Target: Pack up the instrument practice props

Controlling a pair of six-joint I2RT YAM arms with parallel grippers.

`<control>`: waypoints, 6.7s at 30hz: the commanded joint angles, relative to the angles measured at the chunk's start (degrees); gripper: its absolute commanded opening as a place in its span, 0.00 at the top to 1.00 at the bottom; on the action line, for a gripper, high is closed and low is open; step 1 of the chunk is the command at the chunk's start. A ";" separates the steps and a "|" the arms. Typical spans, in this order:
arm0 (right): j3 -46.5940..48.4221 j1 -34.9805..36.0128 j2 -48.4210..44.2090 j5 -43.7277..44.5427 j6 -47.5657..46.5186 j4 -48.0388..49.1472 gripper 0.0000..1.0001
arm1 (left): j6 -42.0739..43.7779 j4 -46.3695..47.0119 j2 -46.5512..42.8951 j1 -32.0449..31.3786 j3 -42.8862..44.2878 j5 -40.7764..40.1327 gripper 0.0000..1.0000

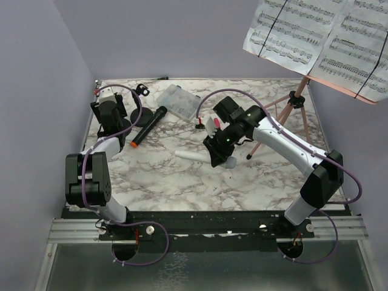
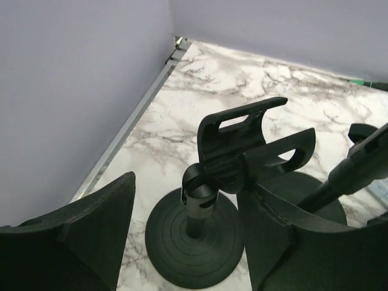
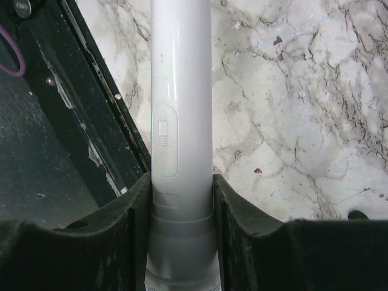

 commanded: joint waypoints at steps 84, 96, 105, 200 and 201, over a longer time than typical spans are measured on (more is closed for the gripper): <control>-2.26 0.05 -1.72 2.50 1.51 10.67 0.66 | 47.88 -51.26 -25.20 -48.20 -0.99 29.79 1.00; -11.74 0.05 -10.63 41.62 13.92 29.34 0.06 | 33.50 -45.08 -22.16 -36.47 -4.54 23.62 1.00; -19.04 0.06 -17.04 51.36 18.16 37.99 0.04 | 24.51 -41.18 -10.12 -31.24 -1.00 7.69 1.00; -33.14 -0.12 -26.08 50.46 21.29 65.39 0.00 | -3.32 -50.47 -42.19 -26.50 -9.25 4.75 0.01; -33.09 -0.12 -26.54 50.17 21.04 65.50 0.00 | -3.37 -50.12 -42.33 -27.49 -9.65 4.19 0.01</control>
